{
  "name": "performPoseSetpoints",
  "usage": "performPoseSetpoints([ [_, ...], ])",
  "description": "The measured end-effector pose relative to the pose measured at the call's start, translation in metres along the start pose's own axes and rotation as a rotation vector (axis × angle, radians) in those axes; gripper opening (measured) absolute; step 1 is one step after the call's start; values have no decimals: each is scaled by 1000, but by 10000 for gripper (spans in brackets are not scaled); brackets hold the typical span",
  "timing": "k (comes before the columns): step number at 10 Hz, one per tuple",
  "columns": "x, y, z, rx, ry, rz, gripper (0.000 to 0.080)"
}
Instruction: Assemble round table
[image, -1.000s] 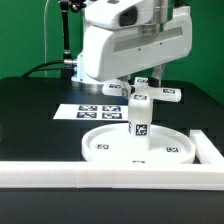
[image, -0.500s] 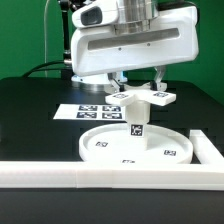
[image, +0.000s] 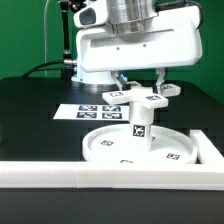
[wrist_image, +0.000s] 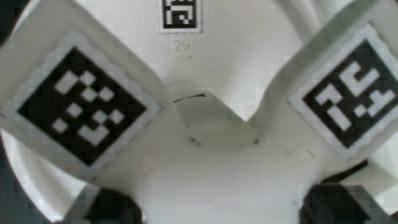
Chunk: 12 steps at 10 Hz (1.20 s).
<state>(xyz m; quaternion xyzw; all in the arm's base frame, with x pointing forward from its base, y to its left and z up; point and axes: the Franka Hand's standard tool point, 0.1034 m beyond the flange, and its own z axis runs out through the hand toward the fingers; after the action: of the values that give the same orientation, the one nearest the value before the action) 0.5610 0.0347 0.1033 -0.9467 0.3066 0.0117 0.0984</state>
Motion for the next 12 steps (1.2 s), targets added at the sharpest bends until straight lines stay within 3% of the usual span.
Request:
performPoseSetpoints([
  [1, 2, -1, 0, 17, 17, 120, 442],
  [5, 3, -2, 0, 21, 20, 240, 442],
  [6, 1, -2, -1, 13, 9, 222, 568],
  [7, -1, -6, -9, 5, -15, 190, 624],
  [10, -2, -18, -31, 11, -50, 141, 648],
  [12, -1, -17, -28, 11, -48, 115, 649],
])
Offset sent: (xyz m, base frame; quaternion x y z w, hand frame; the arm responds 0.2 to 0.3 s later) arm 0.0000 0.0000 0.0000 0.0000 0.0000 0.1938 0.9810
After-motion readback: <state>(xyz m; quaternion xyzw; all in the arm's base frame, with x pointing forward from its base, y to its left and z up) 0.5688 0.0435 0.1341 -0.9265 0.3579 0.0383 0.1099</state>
